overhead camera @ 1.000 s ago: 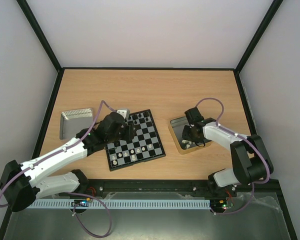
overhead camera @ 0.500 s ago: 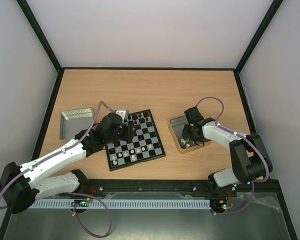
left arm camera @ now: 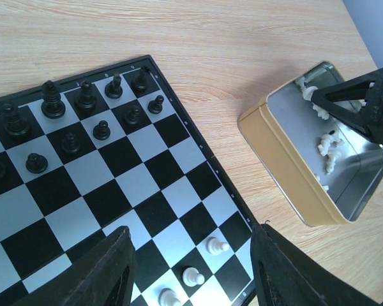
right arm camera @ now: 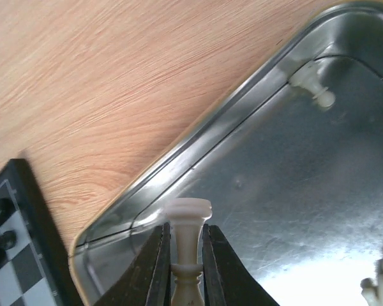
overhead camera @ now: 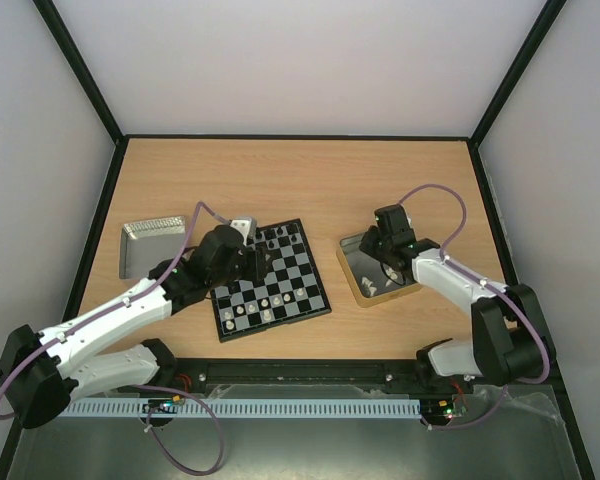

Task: Set up the chess pieces on the board
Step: Pick up the chess piece from the storage box, then place the chess piece on the chessboard.

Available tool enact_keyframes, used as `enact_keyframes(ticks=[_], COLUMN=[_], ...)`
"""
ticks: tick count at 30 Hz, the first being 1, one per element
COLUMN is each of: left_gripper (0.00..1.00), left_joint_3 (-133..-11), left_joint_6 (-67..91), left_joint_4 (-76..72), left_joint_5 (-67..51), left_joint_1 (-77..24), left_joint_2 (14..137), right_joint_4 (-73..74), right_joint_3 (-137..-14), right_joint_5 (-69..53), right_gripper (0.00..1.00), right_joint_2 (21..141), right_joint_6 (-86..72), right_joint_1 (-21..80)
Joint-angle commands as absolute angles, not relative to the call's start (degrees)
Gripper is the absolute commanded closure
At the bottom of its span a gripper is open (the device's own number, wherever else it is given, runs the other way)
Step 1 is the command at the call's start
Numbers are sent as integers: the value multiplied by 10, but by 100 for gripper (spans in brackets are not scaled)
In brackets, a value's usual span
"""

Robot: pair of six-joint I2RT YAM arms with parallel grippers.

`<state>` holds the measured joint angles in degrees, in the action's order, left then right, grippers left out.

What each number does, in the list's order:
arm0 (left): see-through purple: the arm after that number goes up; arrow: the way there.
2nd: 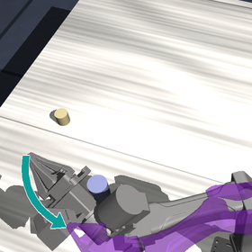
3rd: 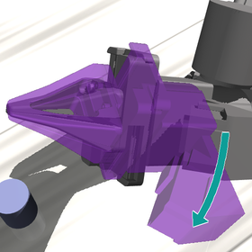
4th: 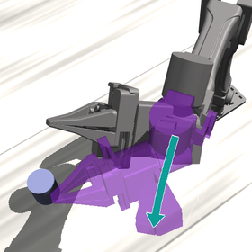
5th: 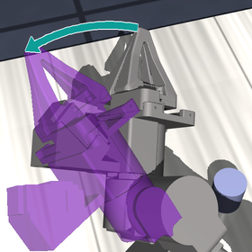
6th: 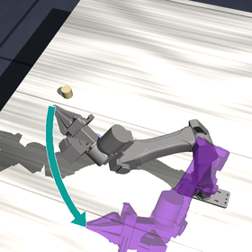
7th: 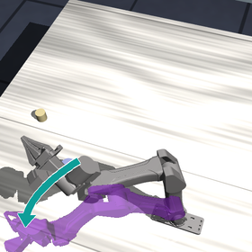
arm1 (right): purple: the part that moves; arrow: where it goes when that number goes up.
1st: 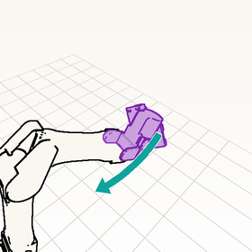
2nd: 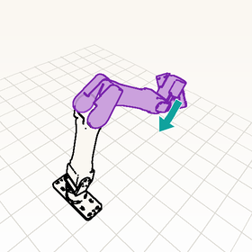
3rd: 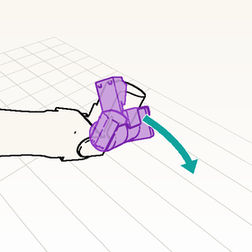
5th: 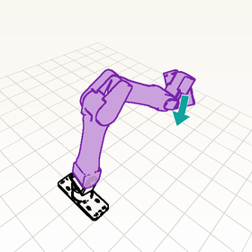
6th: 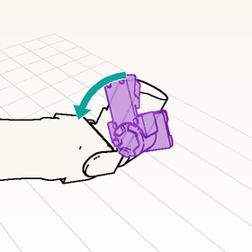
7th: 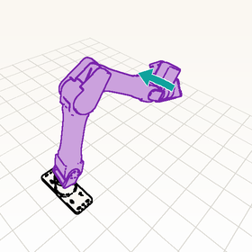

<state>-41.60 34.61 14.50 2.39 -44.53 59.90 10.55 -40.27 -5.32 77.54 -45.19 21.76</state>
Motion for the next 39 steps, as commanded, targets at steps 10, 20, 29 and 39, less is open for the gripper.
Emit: enact_keyframes(ticks=[10, 20, 29, 39], left_gripper=[43, 31, 23, 42], left_joint_3=[-441, -469, -473, -467], left_joint_6=[428, 517, 622, 666], left_joint_4=[43, -78, -192, -210], left_joint_5=[-144, -248, -325, -304], left_joint_1=[-403, -372, -367, -366], left_joint_2=[641, 692, 760, 788], right_joint_4=[-4, -181, -303, -320], right_joint_3=[-355, -328, -313, -323], right_joint_5=[-286, -420, -516, -523], right_gripper=[93, 94, 94, 93], right_joint_2=[695, 683, 700, 714], right_joint_6=[-456, -517, -561, -549], right_joint_1=[218, 217, 248, 289])
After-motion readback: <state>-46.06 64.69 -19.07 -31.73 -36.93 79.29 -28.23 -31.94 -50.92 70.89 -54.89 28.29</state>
